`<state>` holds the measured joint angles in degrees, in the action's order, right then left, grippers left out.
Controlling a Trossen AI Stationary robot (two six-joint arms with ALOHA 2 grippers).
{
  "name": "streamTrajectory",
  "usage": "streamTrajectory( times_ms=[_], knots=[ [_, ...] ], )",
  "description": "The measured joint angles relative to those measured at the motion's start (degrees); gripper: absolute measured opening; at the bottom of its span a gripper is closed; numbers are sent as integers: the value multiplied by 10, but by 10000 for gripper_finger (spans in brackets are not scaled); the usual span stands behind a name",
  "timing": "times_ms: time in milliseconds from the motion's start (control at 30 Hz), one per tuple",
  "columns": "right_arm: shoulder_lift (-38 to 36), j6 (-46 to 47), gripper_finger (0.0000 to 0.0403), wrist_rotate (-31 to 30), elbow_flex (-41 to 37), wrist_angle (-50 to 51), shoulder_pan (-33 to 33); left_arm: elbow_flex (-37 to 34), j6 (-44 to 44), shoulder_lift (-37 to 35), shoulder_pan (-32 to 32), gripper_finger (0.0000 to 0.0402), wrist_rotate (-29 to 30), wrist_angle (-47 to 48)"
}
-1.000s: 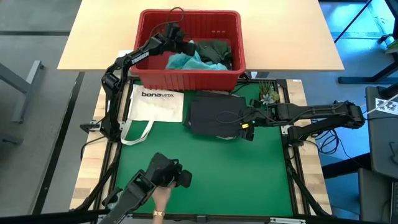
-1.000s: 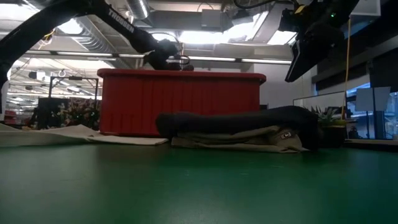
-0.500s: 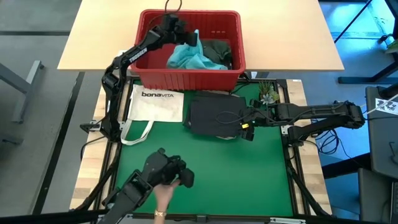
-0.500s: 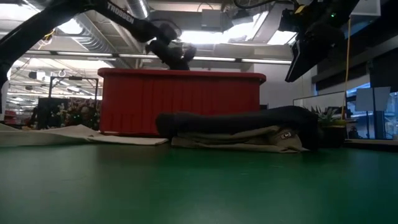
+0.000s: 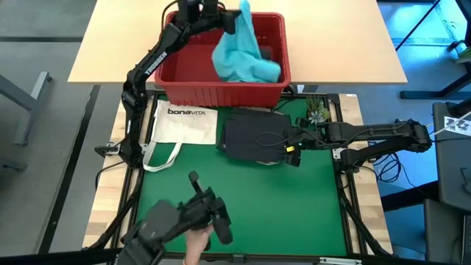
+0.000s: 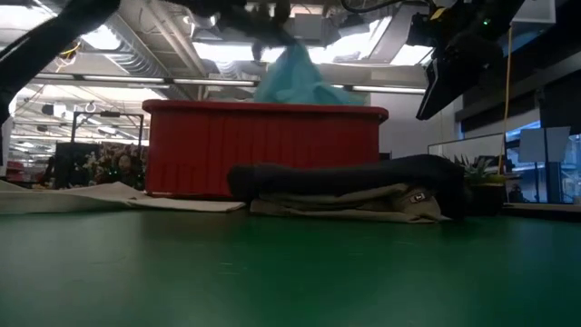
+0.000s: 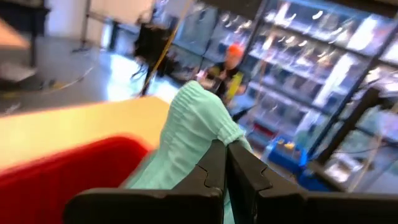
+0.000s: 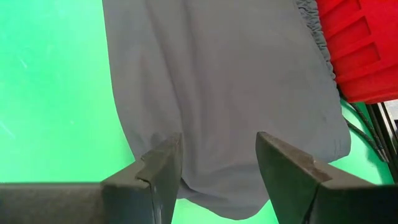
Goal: Fold Laundry from Bin
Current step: Remove the light blue shorts from the red laundry bin
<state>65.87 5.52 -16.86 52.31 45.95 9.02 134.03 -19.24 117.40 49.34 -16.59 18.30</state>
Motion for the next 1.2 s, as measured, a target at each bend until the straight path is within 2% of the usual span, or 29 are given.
streamTrajectory(
  times_ms=[533,867,1033,1200],
  knots=[
    [0,-1,202,-18,4,1,0,9,3,-100,-34,0,-78,-31],
    [0,-46,202,-22,86,8,0,10,-4,-164,-61,0,-221,-82],
    [0,-62,202,-22,134,23,0,10,-76,-198,-84,0,-305,-82],
    [0,-66,202,-22,176,43,0,10,-134,-225,-121,0,-353,-82]
  ],
)
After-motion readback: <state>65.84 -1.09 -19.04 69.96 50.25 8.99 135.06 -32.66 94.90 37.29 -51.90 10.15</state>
